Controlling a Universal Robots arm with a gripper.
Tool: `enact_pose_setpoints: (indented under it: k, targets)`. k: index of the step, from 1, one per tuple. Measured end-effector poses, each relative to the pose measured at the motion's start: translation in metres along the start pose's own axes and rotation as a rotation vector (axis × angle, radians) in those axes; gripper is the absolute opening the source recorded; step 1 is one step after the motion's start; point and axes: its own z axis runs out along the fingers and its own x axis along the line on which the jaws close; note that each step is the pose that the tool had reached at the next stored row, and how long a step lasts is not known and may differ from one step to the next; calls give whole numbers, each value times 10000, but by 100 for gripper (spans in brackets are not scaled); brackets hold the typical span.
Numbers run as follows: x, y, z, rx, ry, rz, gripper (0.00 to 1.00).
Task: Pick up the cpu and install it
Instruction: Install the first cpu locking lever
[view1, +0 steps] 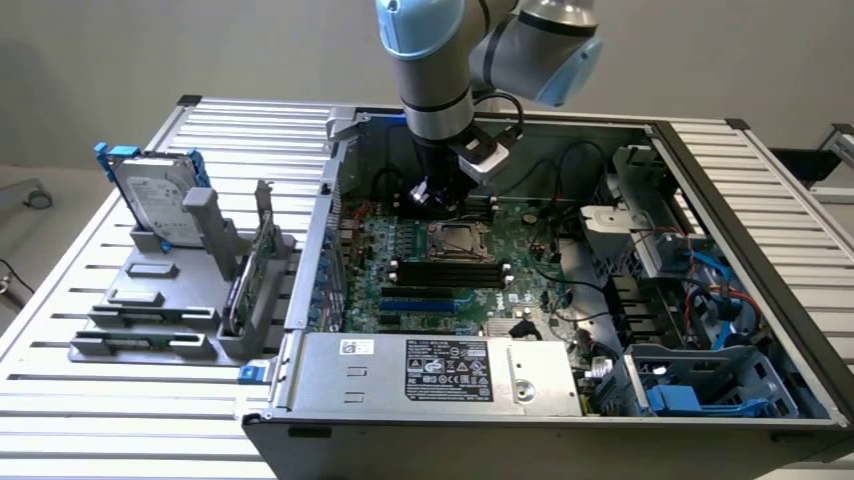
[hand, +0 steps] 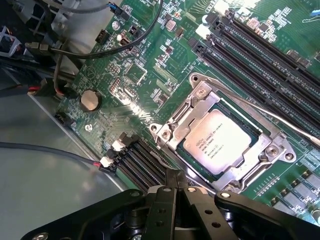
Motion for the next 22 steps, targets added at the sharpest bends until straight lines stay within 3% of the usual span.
enact_pose_setpoints:
  k: [22]
  targets:
    - [-3, 4, 38, 27, -1, -93, 11]
